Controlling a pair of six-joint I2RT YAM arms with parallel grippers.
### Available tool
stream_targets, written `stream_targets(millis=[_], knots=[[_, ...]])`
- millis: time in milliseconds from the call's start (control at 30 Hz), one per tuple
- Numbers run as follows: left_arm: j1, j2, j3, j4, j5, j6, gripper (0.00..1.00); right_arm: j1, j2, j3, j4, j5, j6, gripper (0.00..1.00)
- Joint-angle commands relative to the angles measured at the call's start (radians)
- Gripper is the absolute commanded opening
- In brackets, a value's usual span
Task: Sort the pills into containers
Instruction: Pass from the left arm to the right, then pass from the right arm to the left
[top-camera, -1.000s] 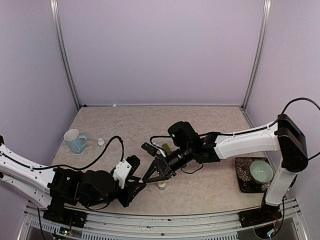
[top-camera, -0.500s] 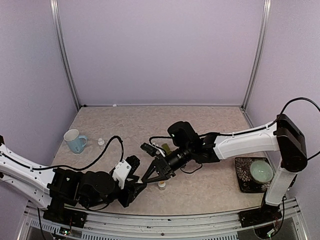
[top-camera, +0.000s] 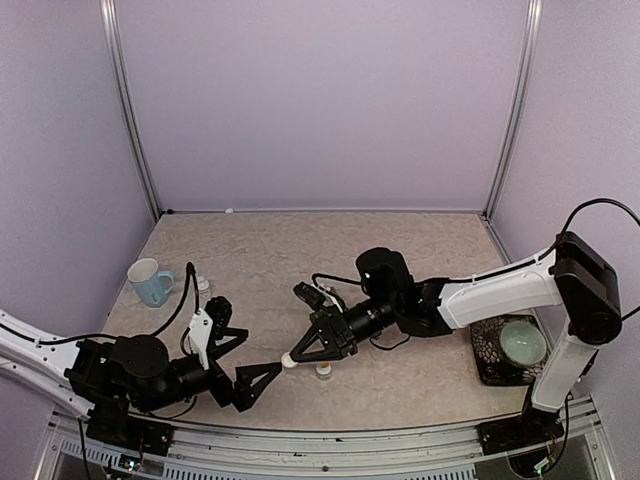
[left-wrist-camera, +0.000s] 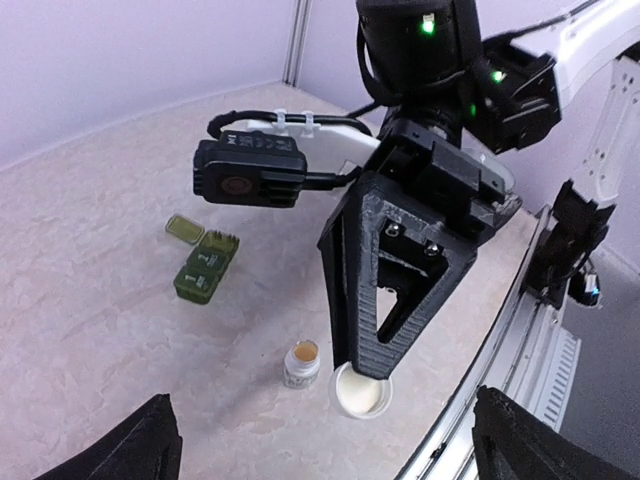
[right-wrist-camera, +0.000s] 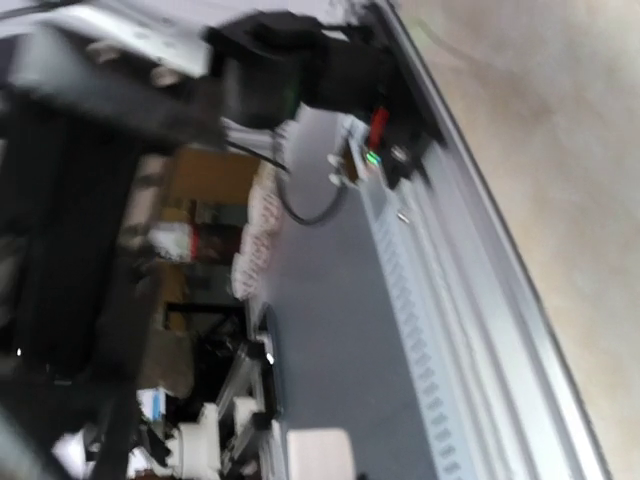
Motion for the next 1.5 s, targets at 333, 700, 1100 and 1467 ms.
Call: stream_targets(millis=[333, 700, 1100, 1467], knots=[[0.004, -0.291, -0.365, 0.774, 0.171, 0.552, 0.99, -0.028, -0.084, -0.141, 0.906, 0.037, 0.401, 0.11], [0.083, -0.028, -0.262, 0.962, 0.319, 0.77, 0.92, 0.022, 0.006, -0.152, 1.225, 0.058, 0.576, 0.11], [0.169, 0.097, -0.155, 1.019, 0.541, 0.813, 0.7, 0.055, 0.093, -0.111, 1.381, 0.049, 0.655, 0.11], [0.196, 0.132, -0.152, 1.029, 0.618, 0.805, 0.62, 0.056, 0.095, -0.097, 1.445, 0.049, 0.694, 0.11]])
